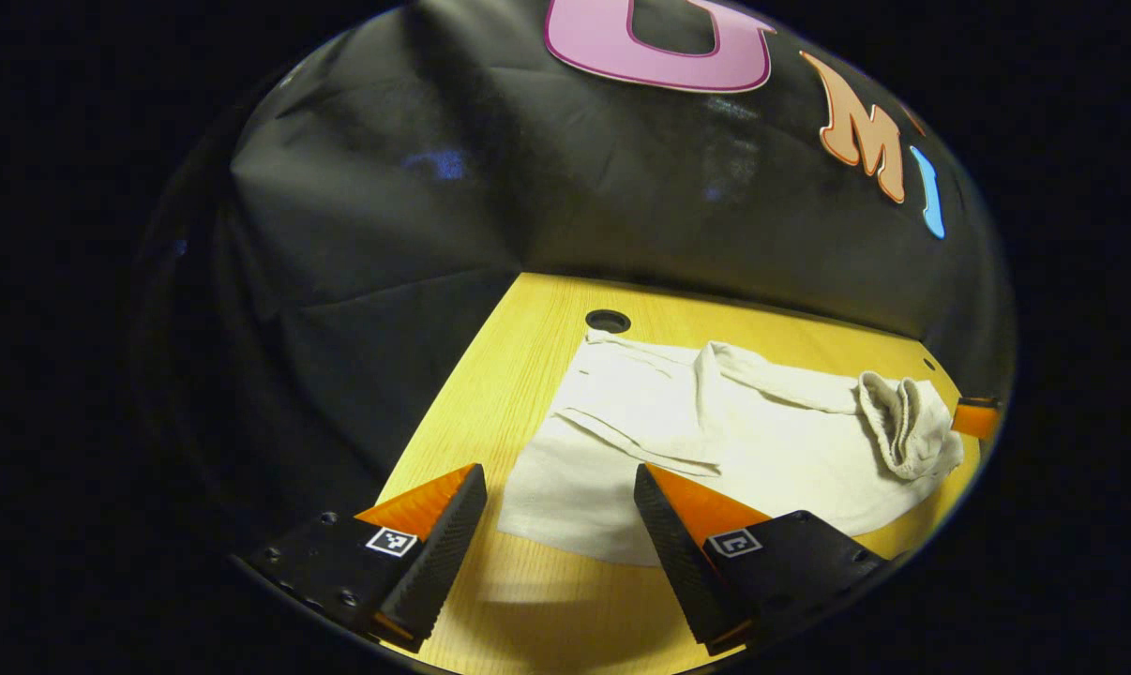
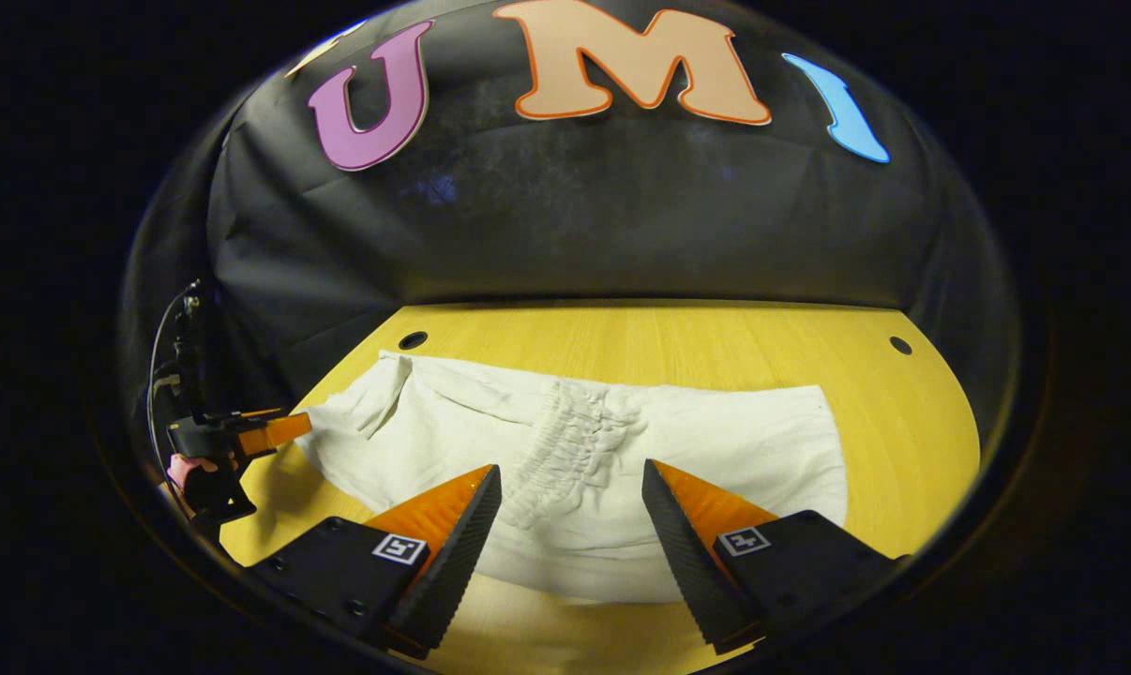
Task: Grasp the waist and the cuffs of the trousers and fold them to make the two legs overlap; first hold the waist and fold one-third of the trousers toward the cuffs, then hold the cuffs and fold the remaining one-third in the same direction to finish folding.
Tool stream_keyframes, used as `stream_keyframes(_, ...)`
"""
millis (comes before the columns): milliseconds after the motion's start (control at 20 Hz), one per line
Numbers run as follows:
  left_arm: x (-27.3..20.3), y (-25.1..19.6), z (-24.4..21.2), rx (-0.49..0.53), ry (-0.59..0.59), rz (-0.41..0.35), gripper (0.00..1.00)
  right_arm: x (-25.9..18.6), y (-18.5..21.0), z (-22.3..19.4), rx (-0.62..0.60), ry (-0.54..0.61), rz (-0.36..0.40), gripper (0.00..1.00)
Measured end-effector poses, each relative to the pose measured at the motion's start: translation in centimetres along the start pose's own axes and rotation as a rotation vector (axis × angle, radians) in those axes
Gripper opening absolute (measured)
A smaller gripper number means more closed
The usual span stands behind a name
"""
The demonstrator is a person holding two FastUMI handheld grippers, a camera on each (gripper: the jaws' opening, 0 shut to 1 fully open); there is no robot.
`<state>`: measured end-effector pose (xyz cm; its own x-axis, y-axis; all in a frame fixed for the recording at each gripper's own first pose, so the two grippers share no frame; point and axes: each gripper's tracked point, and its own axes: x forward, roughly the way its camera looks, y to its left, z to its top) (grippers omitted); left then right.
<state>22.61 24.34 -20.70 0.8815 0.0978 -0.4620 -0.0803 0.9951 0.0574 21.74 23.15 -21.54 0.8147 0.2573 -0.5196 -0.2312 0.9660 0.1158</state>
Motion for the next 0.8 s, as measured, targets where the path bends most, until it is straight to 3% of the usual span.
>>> stream_keyframes(50,0.3,0.0,-0.2,0.002,0.009,-0.002,0.96,-0.3,-0.8,0.1,0.005,-0.002,-0.016,0.97)
stream_keyframes(250,1.1,-0.5,-1.3,0.007,0.054,-0.013,0.95,-1.2,-3.6,-0.3,0.040,0.007,-0.069,0.97)
stream_keyframes(300,1.0,-0.3,-1.4,0.011,0.064,-0.009,0.95,-1.5,-4.2,-0.3,0.047,0.008,-0.082,0.92)
stream_keyframes(400,1.1,-0.5,-1.1,0.015,0.055,-0.019,0.95,-2.1,-5.4,-0.1,0.048,0.002,-0.107,0.97)
stream_keyframes(450,1.1,-0.5,-1.2,0.021,0.063,-0.018,0.95,-2.6,-5.9,0.0,0.047,-0.002,-0.117,0.92)
stream_keyframes(500,1.1,-0.5,-1.6,0.034,0.079,-0.016,0.93,-3.0,-6.3,0.1,0.047,-0.003,-0.124,0.97)
stream_keyframes(550,1.2,-0.4,-1.5,0.053,0.086,-0.008,0.92,-3.5,-6.8,0.1,0.047,-0.002,-0.131,0.92)
stream_keyframes(650,1.6,-0.2,-1.3,0.070,0.088,0.001,0.87,-4.3,-7.6,0.0,0.041,0.008,-0.144,0.97)
stream_keyframes(750,1.5,-1.2,-1.2,0.071,0.094,-0.009,0.55,-5.3,-8.3,-0.3,0.023,0.014,-0.156,0.92)
stream_keyframes(800,1.5,-1.7,-1.1,0.061,0.091,-0.017,0.40,-5.9,-8.7,-0.3,0.014,0.017,-0.164,0.97)
